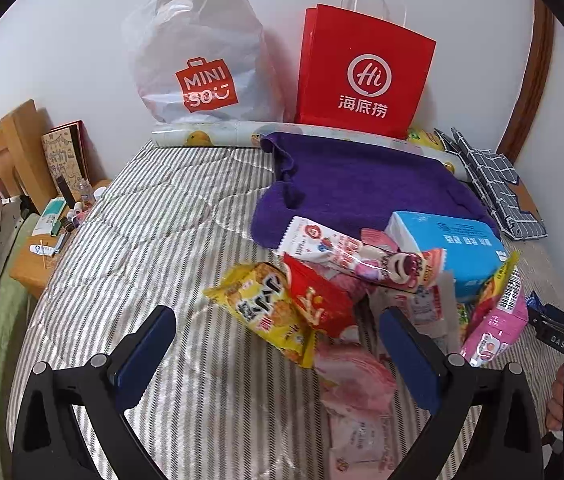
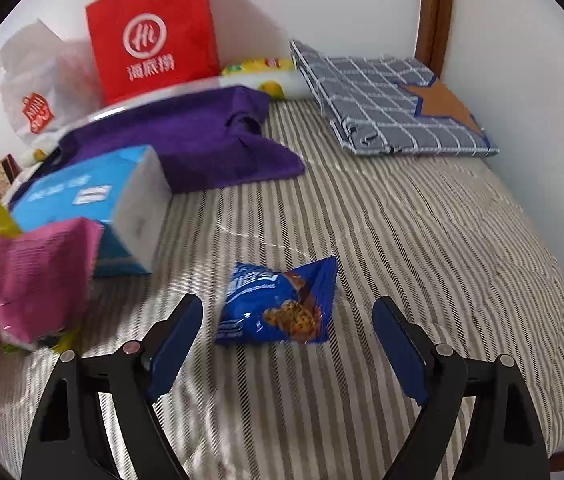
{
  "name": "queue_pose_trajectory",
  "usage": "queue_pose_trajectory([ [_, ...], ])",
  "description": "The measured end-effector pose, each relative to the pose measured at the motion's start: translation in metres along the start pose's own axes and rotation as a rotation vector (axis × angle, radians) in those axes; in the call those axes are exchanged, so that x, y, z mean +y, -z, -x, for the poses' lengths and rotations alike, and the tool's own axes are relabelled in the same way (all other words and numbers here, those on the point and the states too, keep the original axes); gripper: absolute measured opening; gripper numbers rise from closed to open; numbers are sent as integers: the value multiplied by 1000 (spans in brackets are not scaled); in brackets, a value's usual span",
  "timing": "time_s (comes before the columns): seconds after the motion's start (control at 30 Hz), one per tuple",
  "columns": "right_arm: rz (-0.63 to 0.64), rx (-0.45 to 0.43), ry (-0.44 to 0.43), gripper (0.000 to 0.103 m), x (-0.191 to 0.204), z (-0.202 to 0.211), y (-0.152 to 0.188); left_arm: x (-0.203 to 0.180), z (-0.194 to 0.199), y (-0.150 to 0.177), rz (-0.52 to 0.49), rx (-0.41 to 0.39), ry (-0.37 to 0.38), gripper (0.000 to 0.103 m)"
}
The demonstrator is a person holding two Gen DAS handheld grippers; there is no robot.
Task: Organize snacks
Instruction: 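Lower the right tool onto the blue cookie packet and close it, then grasp the red snack packet with the left tool while the right tool holds the cookie packet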
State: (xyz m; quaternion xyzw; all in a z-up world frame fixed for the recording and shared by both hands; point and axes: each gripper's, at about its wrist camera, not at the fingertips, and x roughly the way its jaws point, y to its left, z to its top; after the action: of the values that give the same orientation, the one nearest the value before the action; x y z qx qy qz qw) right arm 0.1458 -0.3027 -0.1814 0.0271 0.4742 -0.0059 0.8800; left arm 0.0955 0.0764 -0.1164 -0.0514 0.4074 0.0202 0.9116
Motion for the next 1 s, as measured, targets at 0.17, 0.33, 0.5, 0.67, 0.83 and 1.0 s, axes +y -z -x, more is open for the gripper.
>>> queue_pose_trajectory([
  [0.17, 9, 14, 18, 75, 2, -9, -4, 7, -3, -3, 0, 1, 8, 102],
  [0.33, 59, -6, 31, 52, 13, -5, -1, 12, -10, -3, 12, 15, 33, 102],
  [0.5, 71, -36, 37, 48, 16, 3, -2, 3, -14, 1, -22, 42, 105, 102],
  [0.67, 65, -67, 27, 48, 16, 14, -3, -7, -18, 4, -48, 54, 110, 102],
  [0.83, 44, -86, 1, 48, 12, 25, -2, -17, -30, 3, -64, 76, 117, 86],
  [1.0, 30, -90, 4, 48, 9, 31, 3, -20, -46, 3, -62, 115, 91, 65],
])
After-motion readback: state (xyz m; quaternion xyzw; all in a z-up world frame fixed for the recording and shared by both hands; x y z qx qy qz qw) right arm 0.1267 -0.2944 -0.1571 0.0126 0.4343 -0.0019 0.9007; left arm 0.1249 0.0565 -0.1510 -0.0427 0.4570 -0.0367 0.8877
